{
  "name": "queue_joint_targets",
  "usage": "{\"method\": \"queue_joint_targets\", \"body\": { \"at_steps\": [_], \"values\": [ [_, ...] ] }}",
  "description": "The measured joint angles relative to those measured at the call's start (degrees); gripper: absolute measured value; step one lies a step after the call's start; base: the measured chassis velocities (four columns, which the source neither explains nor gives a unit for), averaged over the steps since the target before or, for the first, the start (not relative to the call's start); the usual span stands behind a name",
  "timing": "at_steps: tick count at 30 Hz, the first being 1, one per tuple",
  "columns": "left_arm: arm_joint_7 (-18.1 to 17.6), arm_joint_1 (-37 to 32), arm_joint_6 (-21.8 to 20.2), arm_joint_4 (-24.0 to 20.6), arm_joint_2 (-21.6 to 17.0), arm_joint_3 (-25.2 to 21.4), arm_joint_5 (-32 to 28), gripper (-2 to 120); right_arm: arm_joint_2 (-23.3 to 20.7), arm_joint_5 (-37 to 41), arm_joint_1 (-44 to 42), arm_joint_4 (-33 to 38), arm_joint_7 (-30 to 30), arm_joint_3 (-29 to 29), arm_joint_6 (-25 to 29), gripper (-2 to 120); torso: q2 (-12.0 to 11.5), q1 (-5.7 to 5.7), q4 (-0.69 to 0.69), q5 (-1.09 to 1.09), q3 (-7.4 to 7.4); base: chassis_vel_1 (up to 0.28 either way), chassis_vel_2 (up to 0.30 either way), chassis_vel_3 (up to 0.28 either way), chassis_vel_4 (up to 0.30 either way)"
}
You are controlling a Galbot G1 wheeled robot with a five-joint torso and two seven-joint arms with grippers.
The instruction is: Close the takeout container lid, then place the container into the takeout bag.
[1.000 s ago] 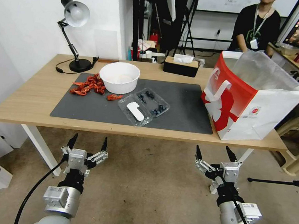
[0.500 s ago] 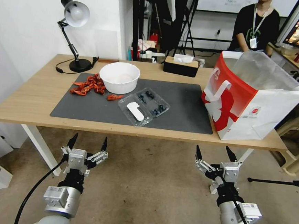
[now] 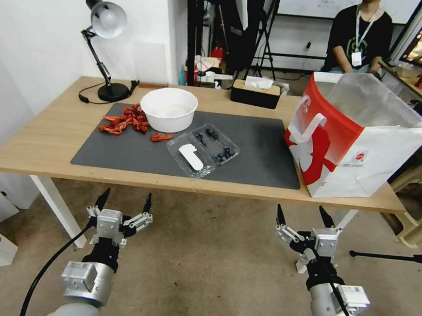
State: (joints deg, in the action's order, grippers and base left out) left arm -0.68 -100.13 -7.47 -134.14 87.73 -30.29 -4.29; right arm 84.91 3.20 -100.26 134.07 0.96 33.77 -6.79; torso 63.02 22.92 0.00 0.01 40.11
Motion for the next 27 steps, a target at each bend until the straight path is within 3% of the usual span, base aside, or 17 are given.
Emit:
{"method": "queue_joint_targets", "body": {
  "at_steps": [1,4,6,8,10,17,22,27],
  "values": [
    [0.0,0.0,0.0,0.0,0.0,0.0,0.0,100,0.0,0.0,0.0,0.0,0.0,0.0,0.0,100,0.0,0.0,0.0,0.0,0.0,0.0,0.0,0.0,0.0],
    [-0.68,2.58,-6.67,-2.2,1.64,1.15,-3.81,100,-0.94,2.98,2.68,2.18,0.96,2.09,-6.31,100,0.0,0.0,0.0,0.01,0.0,0.0,0.0,0.0,0.0],
    [-0.9,3.39,-8.16,-2.82,2.12,1.57,-5.45,100,-1.29,4.09,3.71,2.98,1.31,2.88,-8.68,100,0.0,0.0,0.0,-0.01,0.0,0.0,0.0,0.0,0.0],
    [-1.01,3.3,-6.22,-2.92,1.47,1.72,-7.67,100,-1.96,6.27,5.5,4.47,1.99,4.31,-12.83,100,0.0,0.0,0.0,0.01,0.0,0.0,0.0,0.0,0.0],
    [-1.04,3.09,-5.17,-2.89,1.21,1.66,-8.11,100,-2.3,7.92,5.58,5.46,2.21,3.93,-13.07,100,0.0,0.0,0.01,0.0,0.0,0.0,0.0,0.0,0.0],
    [-0.75,2.18,-0.52,-1.16,-0.05,1.43,-8.44,100,-4.04,8.41,4.69,5.46,2.6,0.88,-9.72,100,0.0,0.0,0.0,0.0,0.0,0.0,0.0,0.0,0.0],
    [-0.47,2.58,0.47,0.0,-0.78,1.53,-8.67,100,-4.76,8.07,5.01,4.92,3.95,-0.88,-8.47,100,0.0,0.0,-0.02,-0.01,0.0,0.0,0.0,0.0,0.0],
    [-0.28,2.71,1.22,0.74,-1.21,1.2,-8.97,100,-8.13,9.76,10.63,2.72,7.46,-4.71,-8.57,100,0.0,0.0,0.0,0.0,0.0,0.0,0.0,0.0,0.0]
  ]
}}
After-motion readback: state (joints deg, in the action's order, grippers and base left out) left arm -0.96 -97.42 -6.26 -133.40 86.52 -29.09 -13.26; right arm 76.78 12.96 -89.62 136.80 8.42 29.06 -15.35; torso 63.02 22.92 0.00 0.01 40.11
